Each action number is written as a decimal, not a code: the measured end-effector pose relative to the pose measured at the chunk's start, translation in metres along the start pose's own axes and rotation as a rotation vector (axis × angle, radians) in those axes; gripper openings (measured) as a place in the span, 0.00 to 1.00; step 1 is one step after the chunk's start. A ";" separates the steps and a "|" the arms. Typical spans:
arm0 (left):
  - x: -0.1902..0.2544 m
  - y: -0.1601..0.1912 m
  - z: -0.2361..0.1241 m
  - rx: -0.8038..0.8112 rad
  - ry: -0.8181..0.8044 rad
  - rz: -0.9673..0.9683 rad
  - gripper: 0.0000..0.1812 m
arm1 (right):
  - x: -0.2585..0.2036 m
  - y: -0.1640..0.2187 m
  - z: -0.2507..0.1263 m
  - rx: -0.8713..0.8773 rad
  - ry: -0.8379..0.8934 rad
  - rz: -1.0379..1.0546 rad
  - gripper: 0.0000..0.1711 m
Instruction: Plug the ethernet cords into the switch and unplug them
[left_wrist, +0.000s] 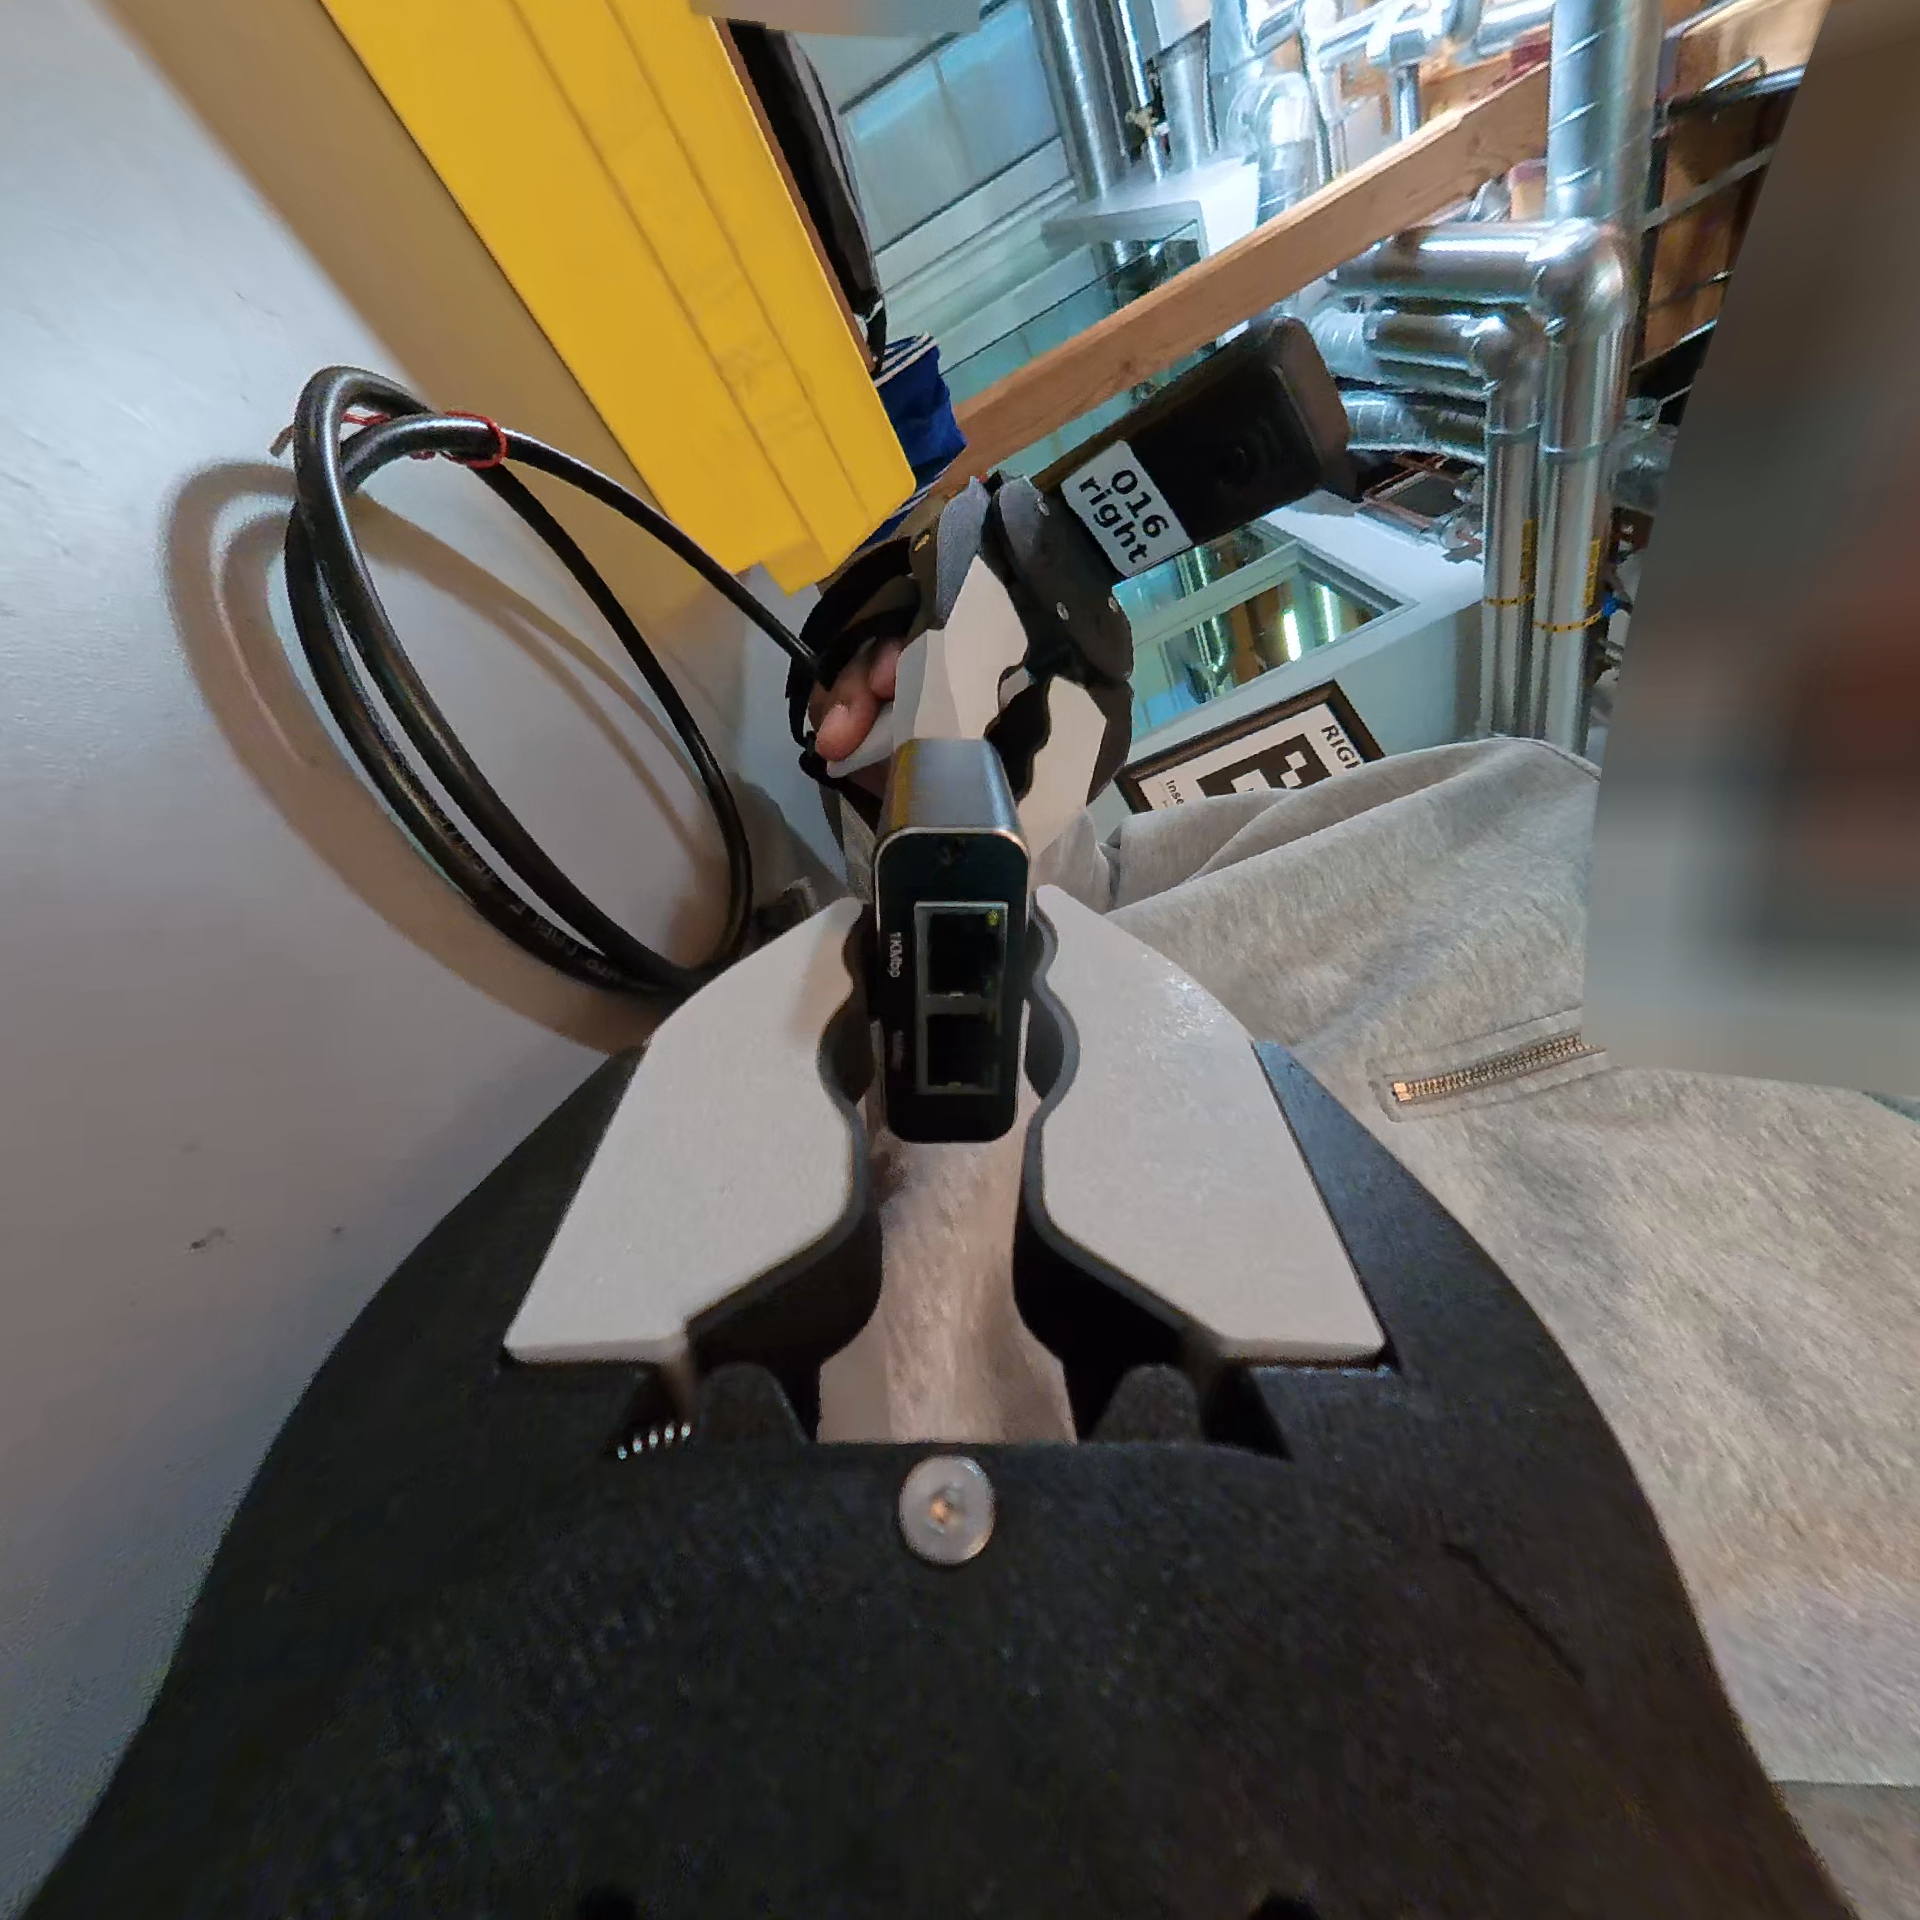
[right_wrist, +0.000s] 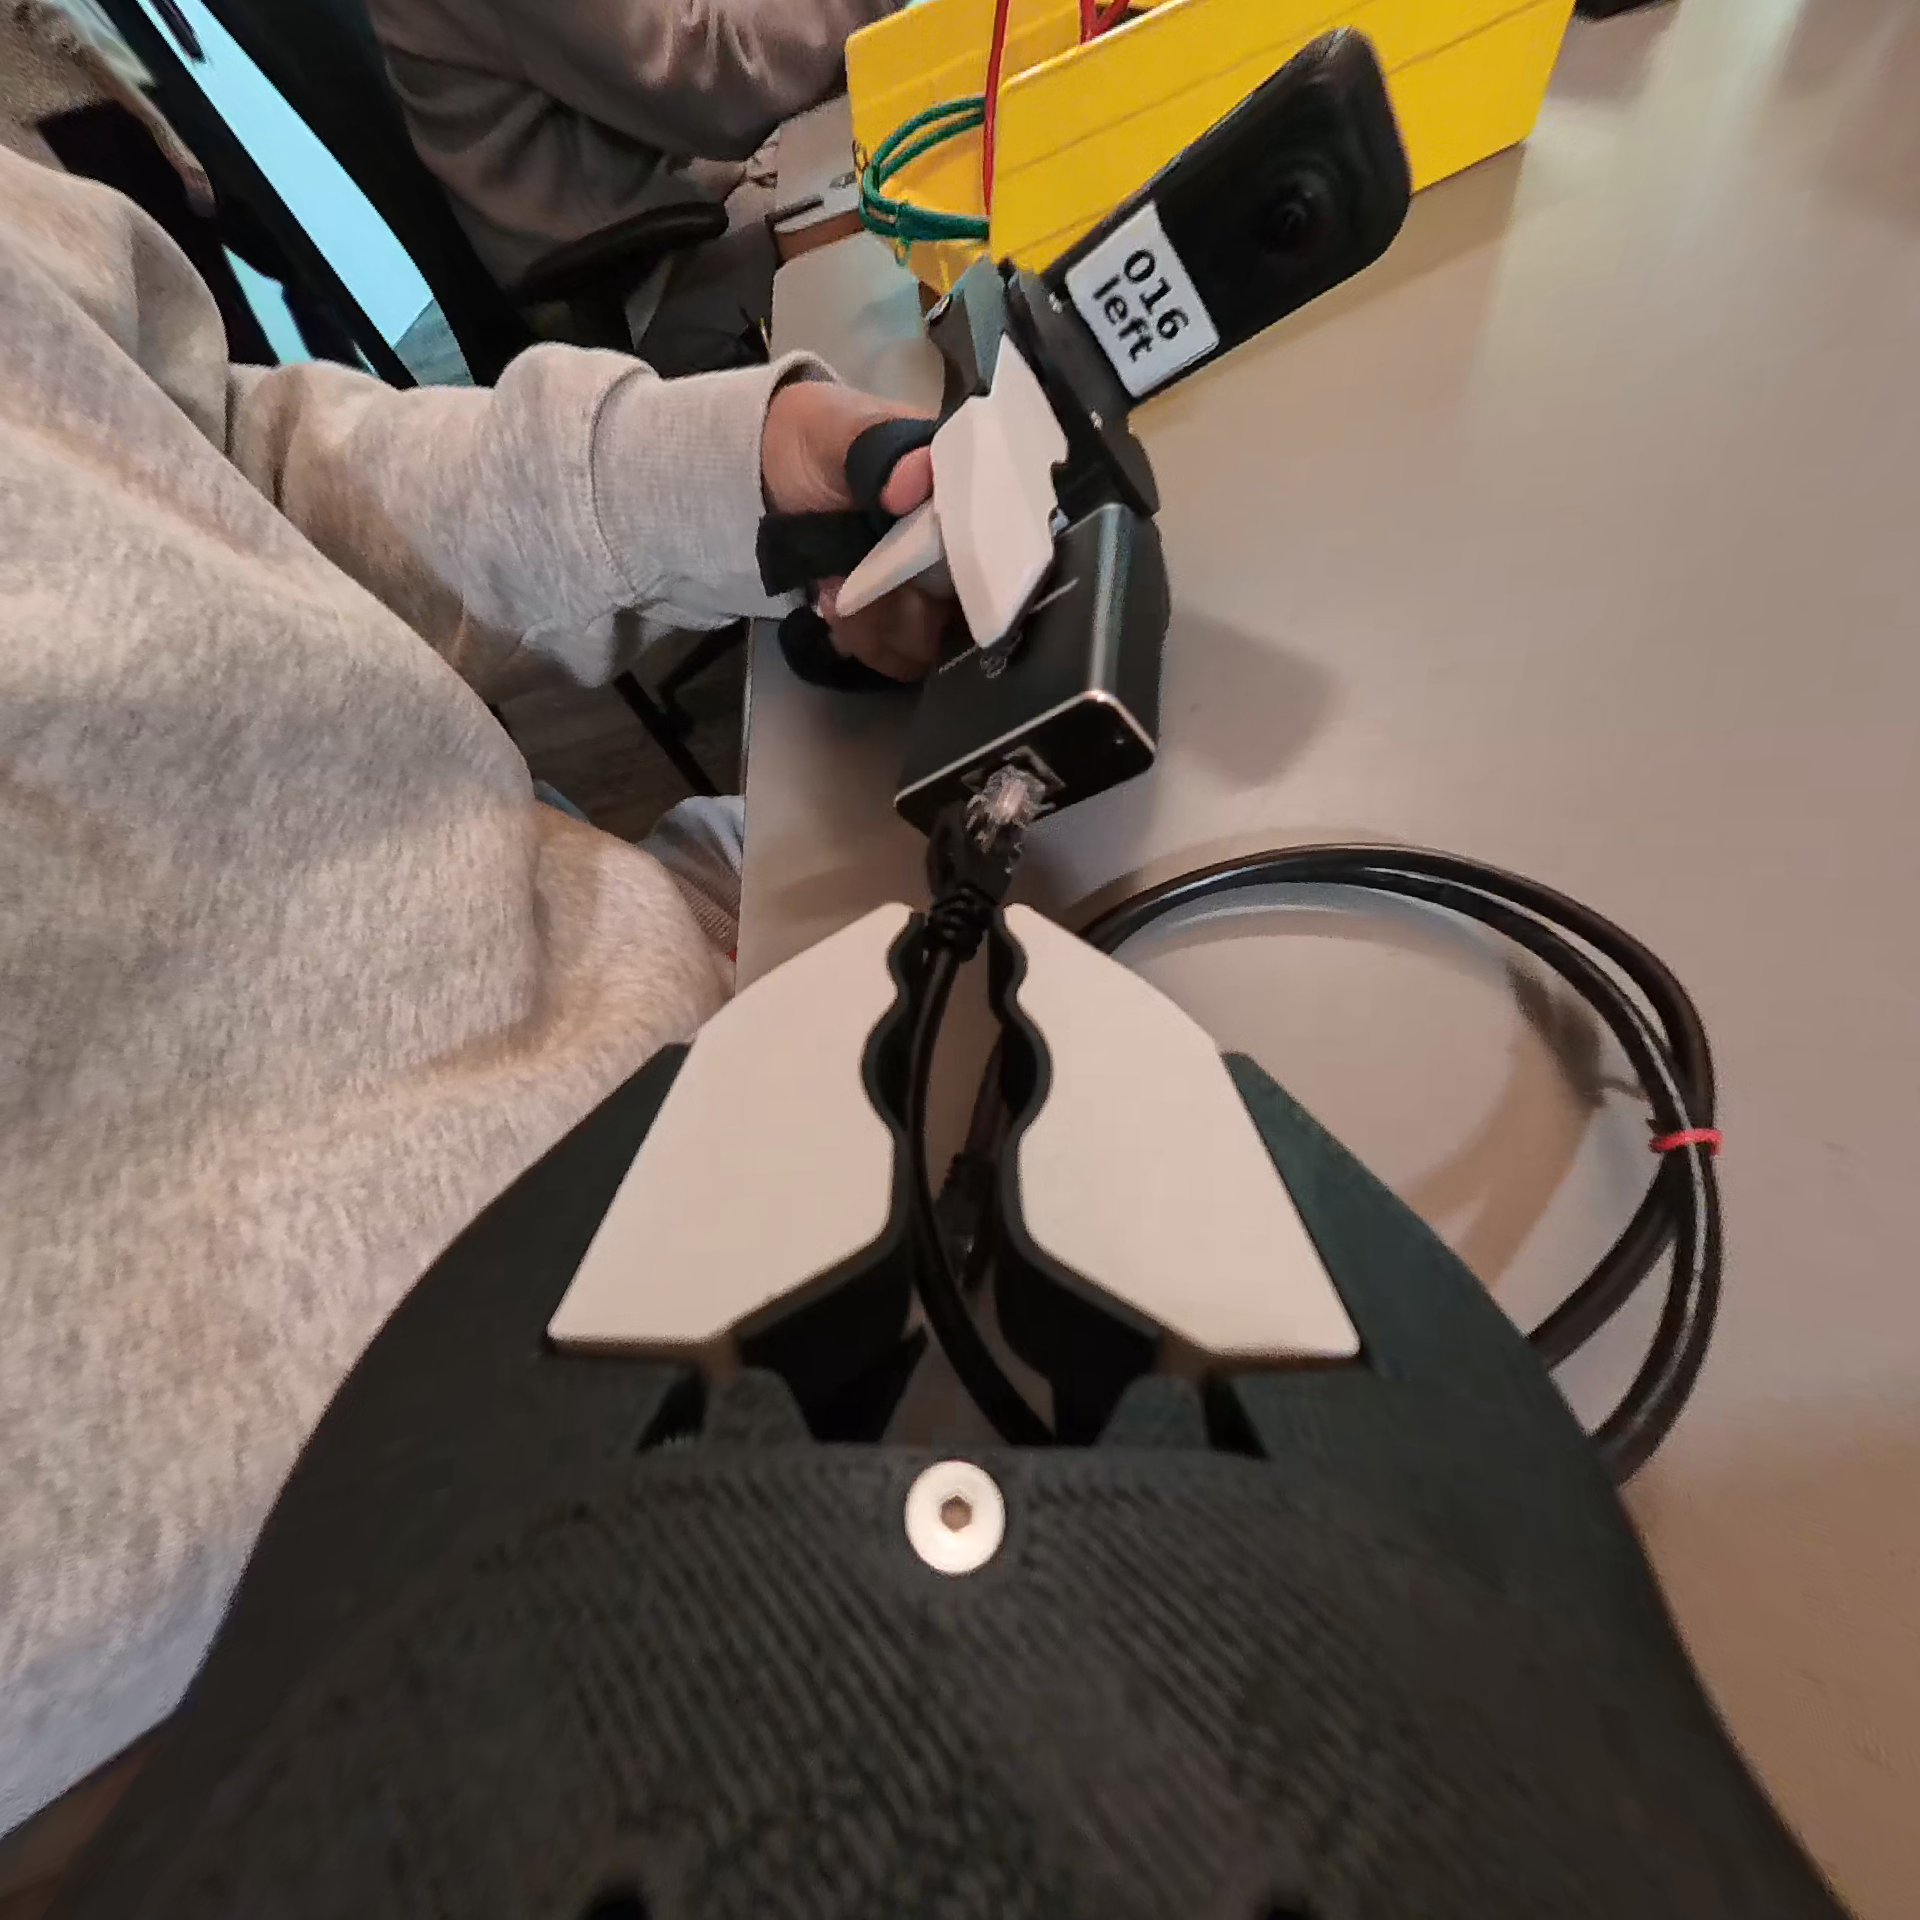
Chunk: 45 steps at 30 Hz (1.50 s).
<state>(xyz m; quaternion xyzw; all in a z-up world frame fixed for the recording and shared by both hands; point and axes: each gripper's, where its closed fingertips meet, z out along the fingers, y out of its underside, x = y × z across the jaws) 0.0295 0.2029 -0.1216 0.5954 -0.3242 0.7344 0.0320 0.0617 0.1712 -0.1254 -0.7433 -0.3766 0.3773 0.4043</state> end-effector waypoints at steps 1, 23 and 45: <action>0.000 0.000 0.000 -0.001 0.005 -0.003 0.13 | 0.001 -0.001 -0.001 0.010 -0.002 0.008 0.06; -0.003 0.001 0.007 -0.020 -0.050 0.064 0.13 | -0.011 0.018 0.013 -0.105 -0.061 0.022 0.07; -0.007 -0.001 0.009 -0.012 -0.077 0.063 0.14 | 0.004 0.009 0.010 -0.038 0.018 0.036 0.07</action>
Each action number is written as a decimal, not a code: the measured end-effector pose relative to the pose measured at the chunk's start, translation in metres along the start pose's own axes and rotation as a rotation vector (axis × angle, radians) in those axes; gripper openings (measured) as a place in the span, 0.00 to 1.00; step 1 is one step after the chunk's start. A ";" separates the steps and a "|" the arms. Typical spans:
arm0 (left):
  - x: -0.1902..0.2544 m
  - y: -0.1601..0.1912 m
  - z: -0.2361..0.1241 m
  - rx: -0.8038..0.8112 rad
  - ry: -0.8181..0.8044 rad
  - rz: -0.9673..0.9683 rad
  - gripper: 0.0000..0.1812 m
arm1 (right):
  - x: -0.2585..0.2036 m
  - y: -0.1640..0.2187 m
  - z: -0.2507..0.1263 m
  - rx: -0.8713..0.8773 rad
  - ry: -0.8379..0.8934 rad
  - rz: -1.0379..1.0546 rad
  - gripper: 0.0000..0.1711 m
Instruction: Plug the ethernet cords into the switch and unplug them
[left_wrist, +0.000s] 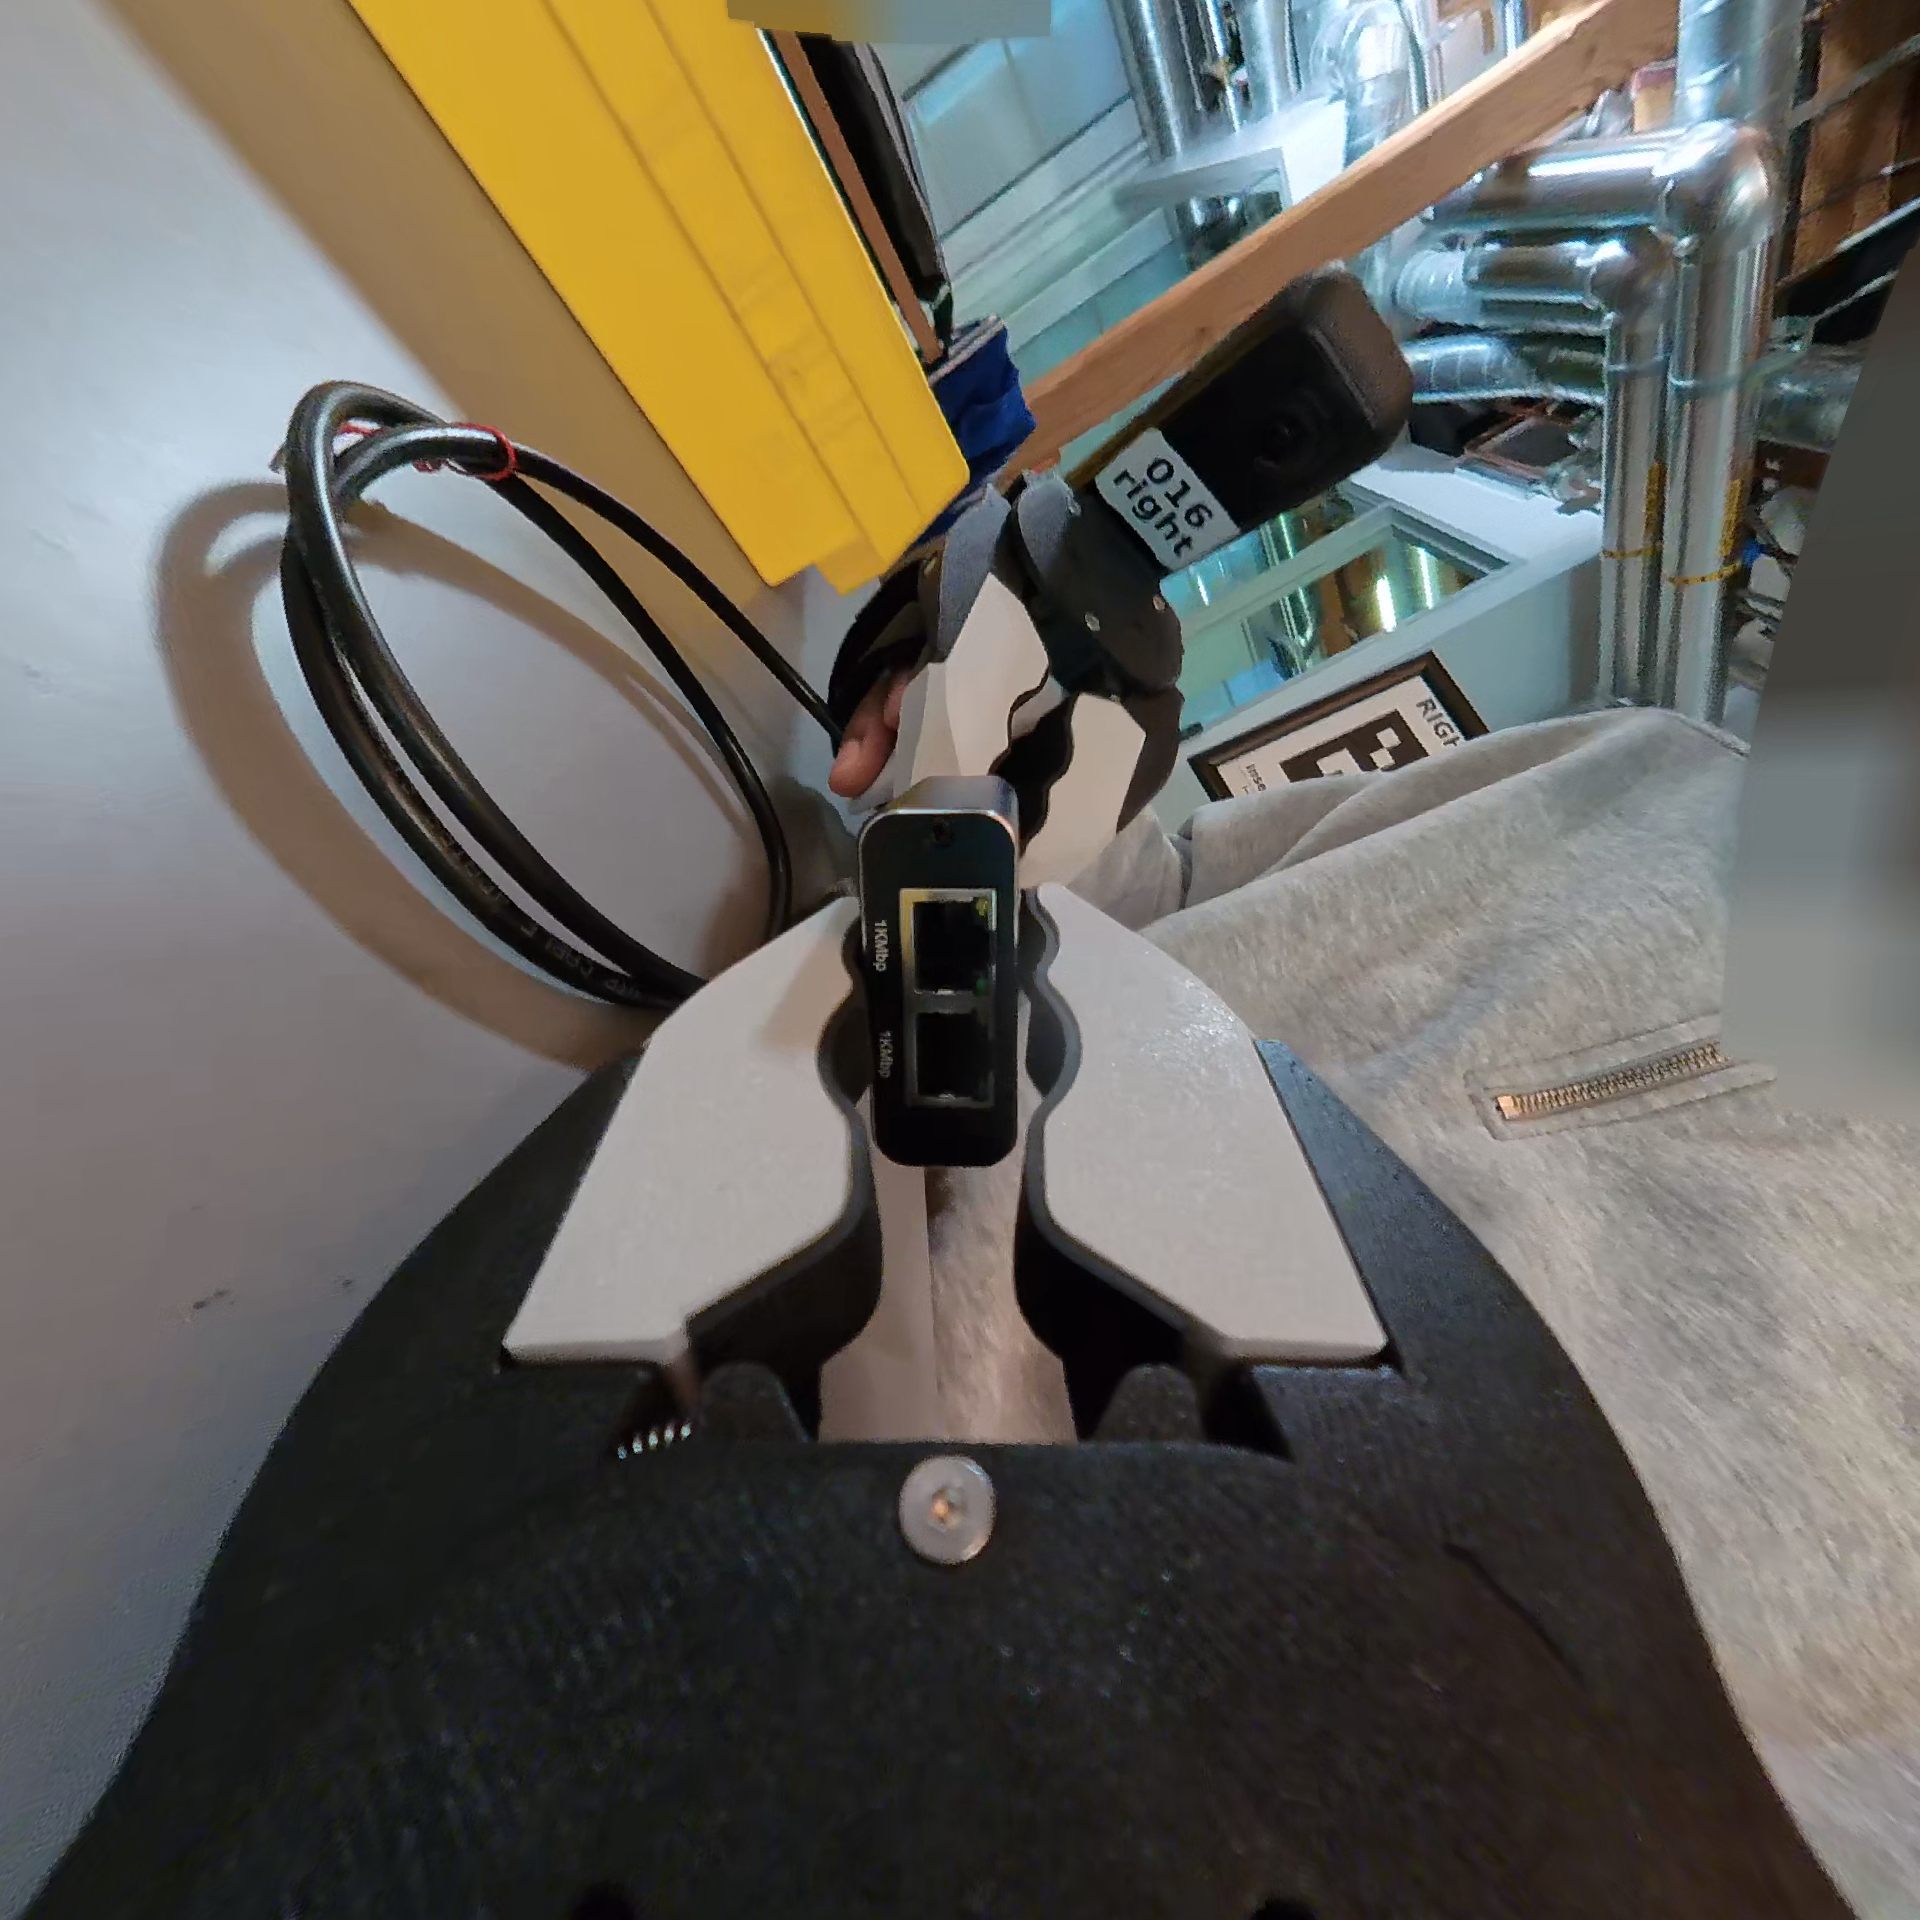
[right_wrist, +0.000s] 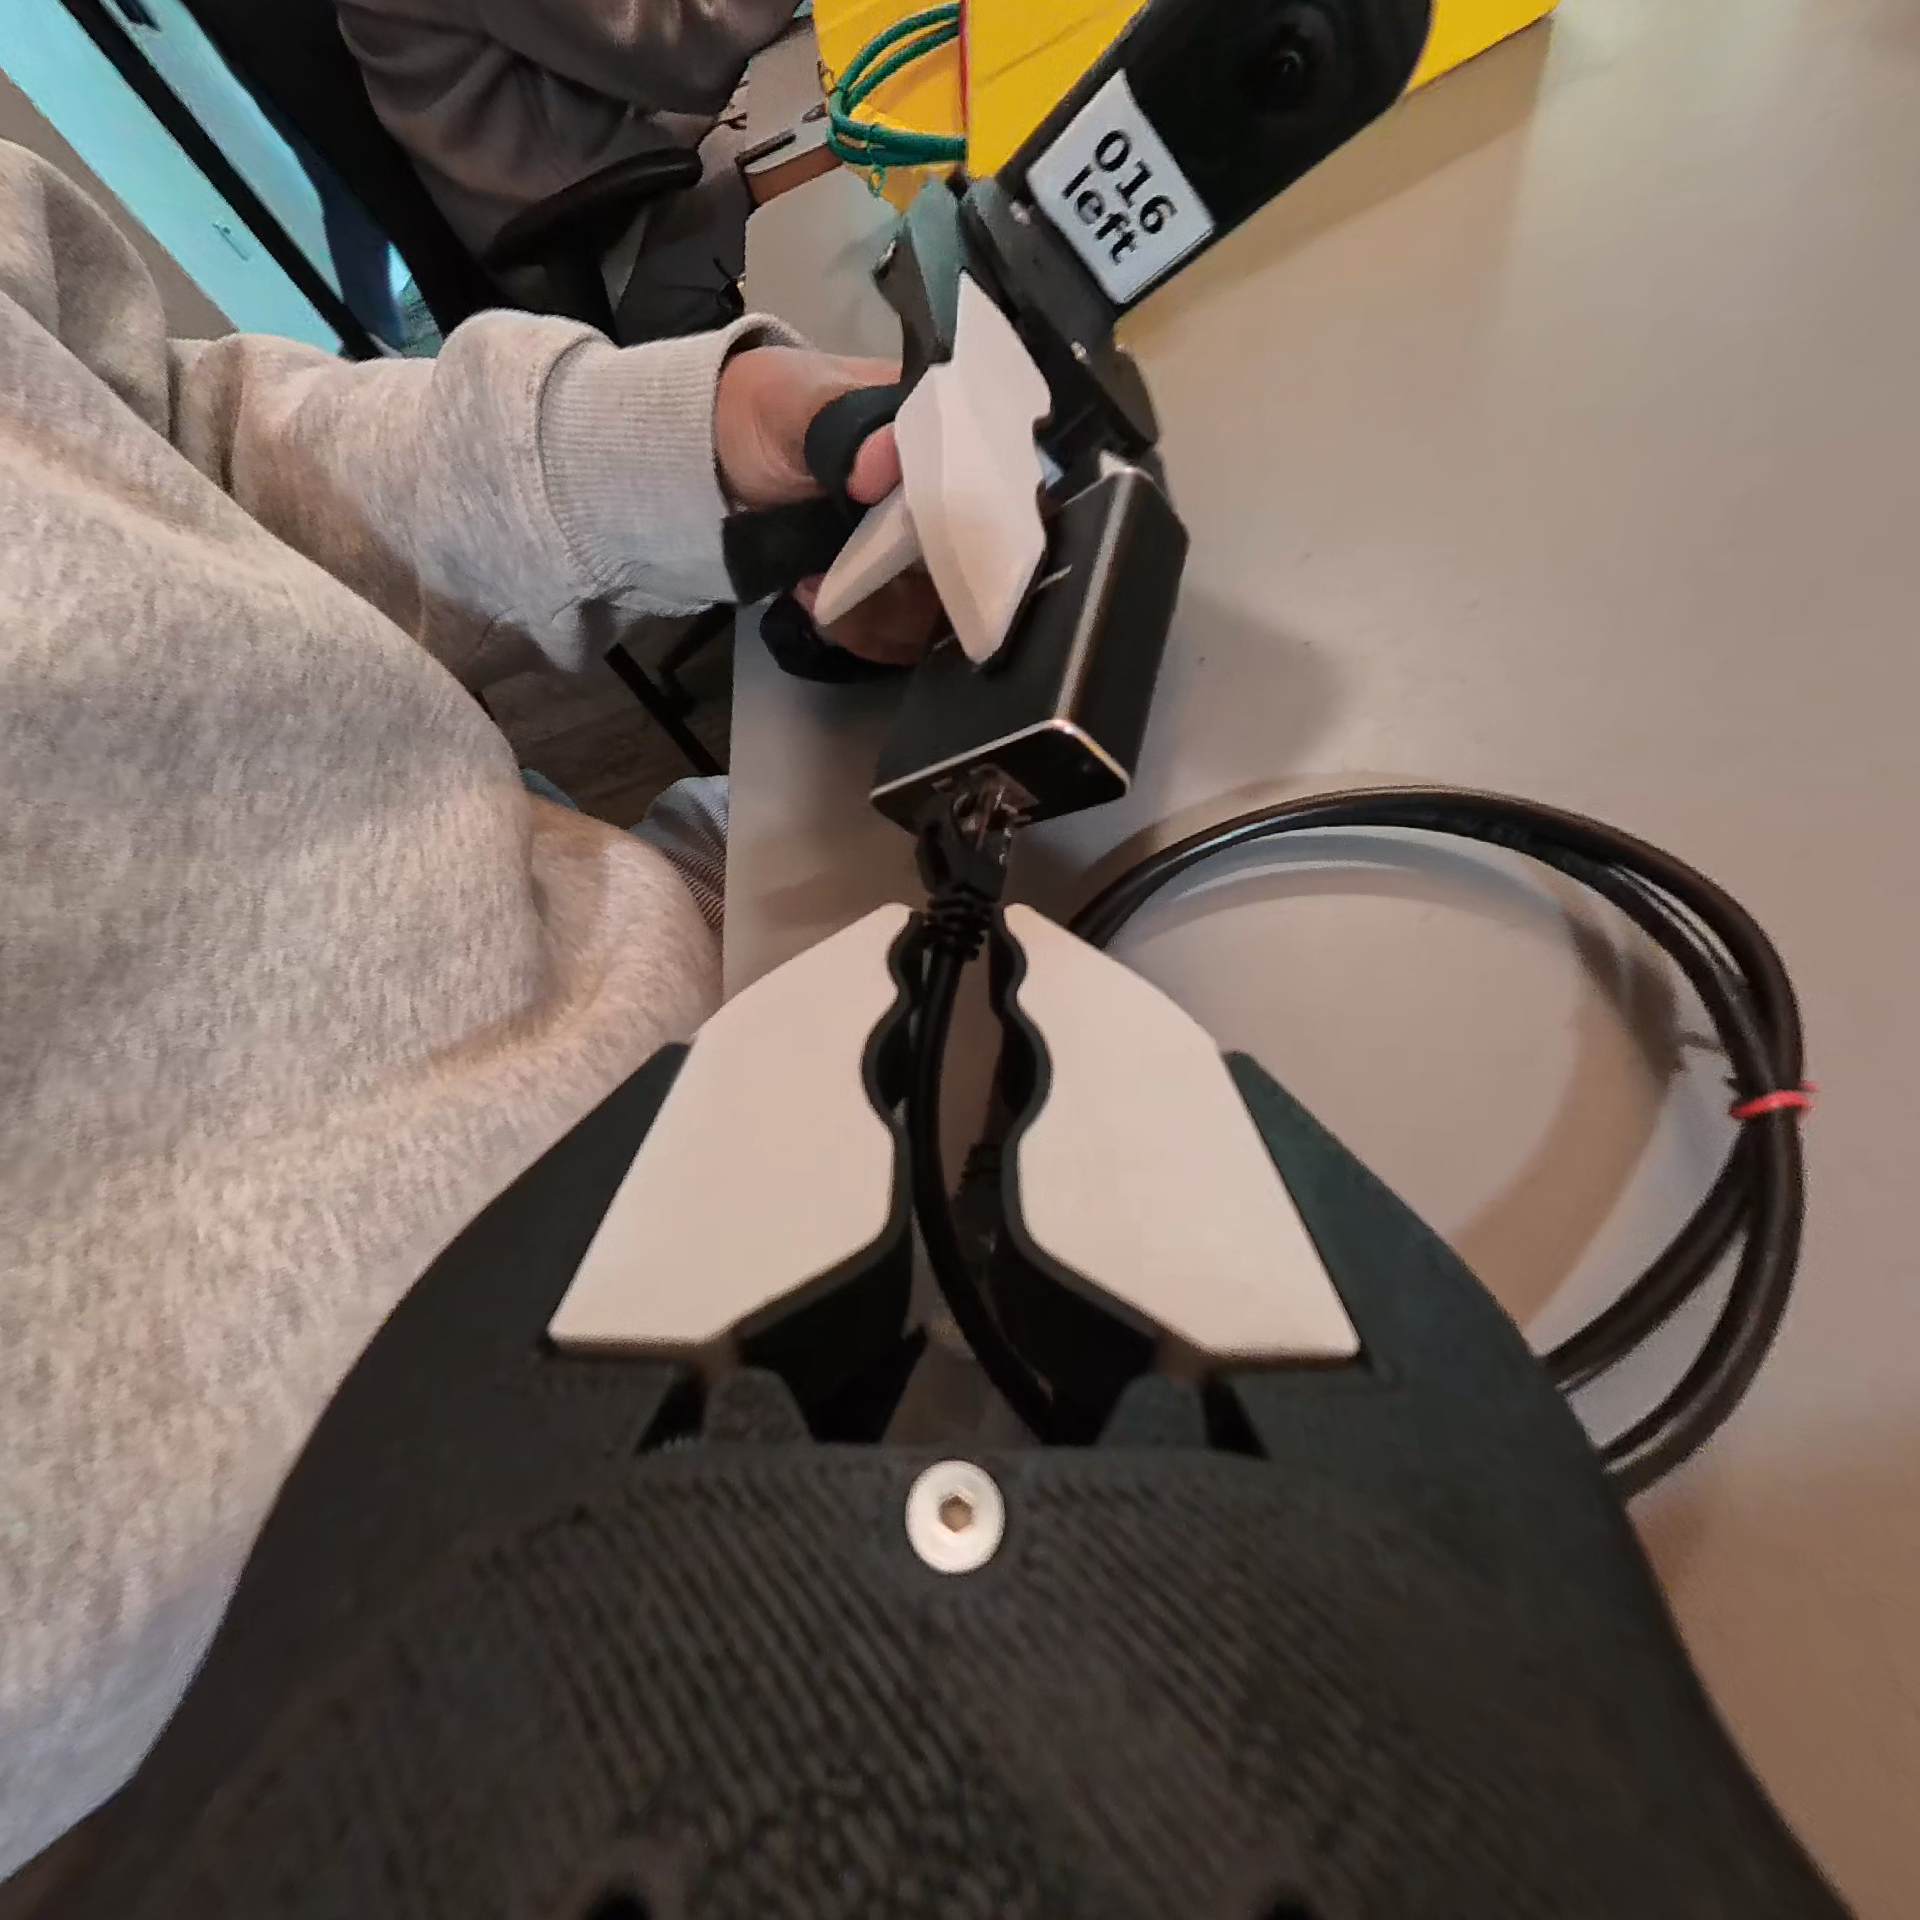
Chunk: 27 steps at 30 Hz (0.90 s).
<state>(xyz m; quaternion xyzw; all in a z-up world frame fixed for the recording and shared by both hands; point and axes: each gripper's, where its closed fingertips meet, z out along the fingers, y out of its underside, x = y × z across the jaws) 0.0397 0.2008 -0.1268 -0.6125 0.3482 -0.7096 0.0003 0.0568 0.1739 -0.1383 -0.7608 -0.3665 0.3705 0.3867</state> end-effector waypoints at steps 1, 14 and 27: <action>-0.001 -0.004 -0.001 0.023 -0.009 -0.011 0.14 | 0.004 -0.002 0.000 0.012 0.032 -0.008 0.09; -0.010 -0.020 -0.006 0.177 0.005 -0.159 0.13 | 0.026 -0.006 -0.005 -0.040 0.326 -0.291 0.14; -0.013 -0.019 -0.005 0.175 -0.027 -0.148 0.13 | 0.029 0.000 -0.005 -0.156 0.431 -0.450 0.05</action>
